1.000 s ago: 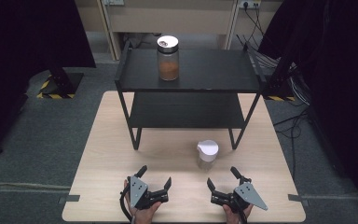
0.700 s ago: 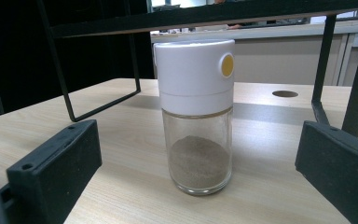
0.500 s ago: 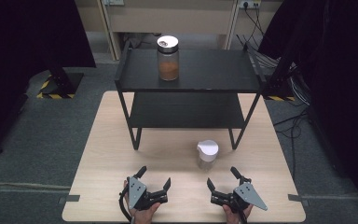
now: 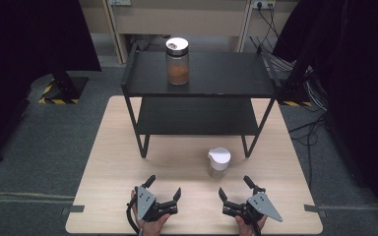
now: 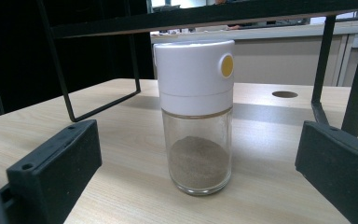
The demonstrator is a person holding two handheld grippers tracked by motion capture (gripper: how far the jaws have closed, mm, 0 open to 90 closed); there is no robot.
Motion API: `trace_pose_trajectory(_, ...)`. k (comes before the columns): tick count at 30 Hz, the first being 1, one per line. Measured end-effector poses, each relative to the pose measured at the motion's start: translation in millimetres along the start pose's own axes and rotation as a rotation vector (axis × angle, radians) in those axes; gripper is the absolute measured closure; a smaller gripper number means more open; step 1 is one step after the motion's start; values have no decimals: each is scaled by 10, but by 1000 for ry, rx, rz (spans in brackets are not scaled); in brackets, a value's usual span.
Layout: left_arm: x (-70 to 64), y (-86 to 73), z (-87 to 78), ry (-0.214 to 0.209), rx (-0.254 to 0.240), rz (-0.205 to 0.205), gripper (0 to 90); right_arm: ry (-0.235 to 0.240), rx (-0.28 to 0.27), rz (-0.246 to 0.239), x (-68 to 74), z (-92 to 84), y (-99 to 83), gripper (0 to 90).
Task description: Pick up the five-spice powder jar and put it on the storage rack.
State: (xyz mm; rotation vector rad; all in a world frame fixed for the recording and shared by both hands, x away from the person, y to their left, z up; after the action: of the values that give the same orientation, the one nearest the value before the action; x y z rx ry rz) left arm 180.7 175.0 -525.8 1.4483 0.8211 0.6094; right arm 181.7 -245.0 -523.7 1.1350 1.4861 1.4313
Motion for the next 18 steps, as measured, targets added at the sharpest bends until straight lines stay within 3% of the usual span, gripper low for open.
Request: trace_pose_trajectory(18,-12,5,6,1,6,9,2,-1,0,3,-1,-1,-1,4)
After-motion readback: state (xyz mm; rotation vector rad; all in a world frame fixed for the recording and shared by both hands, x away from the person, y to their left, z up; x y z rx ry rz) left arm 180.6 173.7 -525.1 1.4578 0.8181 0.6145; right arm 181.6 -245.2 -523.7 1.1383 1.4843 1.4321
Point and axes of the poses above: each handheld gripper's, and its own axes: z roughly forward along the jaws, y roughly out of its top, x roughly to its left, the point moved 3 cm from there along z, roughly forward along the jaws, and after that the axes turned 10 degrees about -y, right-handed, at the moved point
